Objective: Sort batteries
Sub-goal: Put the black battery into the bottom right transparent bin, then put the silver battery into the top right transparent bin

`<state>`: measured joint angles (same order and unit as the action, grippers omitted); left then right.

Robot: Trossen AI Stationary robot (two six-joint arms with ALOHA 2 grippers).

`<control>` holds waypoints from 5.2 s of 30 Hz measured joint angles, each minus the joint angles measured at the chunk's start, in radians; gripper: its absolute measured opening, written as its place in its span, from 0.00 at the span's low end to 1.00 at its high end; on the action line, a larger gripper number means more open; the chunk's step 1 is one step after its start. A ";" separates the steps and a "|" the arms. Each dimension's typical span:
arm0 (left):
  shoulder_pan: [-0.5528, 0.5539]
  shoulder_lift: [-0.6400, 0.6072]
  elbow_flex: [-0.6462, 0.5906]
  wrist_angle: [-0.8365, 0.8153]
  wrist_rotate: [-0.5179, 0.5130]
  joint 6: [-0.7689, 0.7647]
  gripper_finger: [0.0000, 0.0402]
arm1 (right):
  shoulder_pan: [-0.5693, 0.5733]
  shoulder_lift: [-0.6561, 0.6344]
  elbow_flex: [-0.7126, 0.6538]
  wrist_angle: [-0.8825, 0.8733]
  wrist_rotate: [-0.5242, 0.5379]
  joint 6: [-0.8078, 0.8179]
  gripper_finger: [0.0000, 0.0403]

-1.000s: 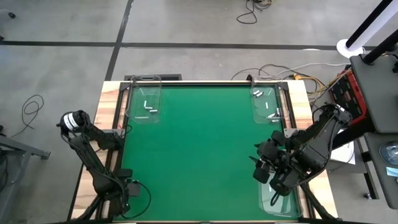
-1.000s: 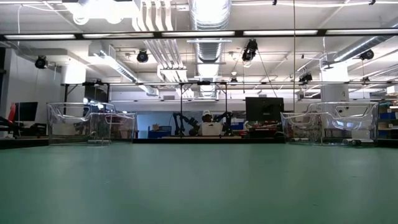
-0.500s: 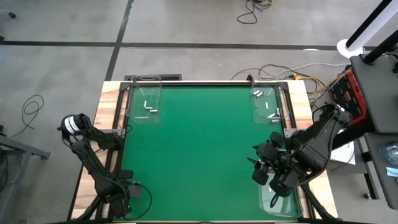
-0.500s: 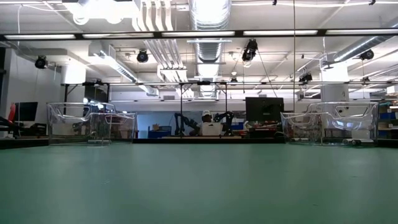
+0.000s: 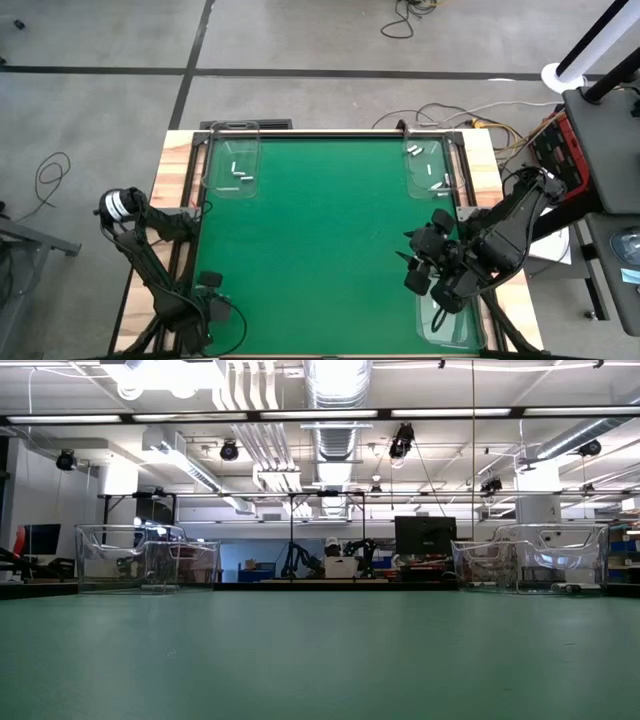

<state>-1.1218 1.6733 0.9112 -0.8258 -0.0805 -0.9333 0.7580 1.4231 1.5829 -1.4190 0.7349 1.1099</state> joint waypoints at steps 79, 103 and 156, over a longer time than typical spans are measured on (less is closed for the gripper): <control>0.795 -0.293 0.010 1.471 -0.273 0.401 0.03 | -0.403 0.000 -0.311 1.473 -0.351 -0.519 0.12; 0.716 -0.765 0.011 0.257 -0.160 0.433 0.38 | -0.075 -0.141 -0.311 0.445 -0.475 0.310 0.06; 0.446 -0.607 -0.199 -0.188 0.336 0.052 0.43 | 0.150 -0.014 -0.474 0.040 -0.817 -0.034 0.52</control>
<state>-0.6755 1.0665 0.7119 -1.0139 0.2559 -0.8816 0.9077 1.4092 1.1091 -1.3790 -0.0823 1.0761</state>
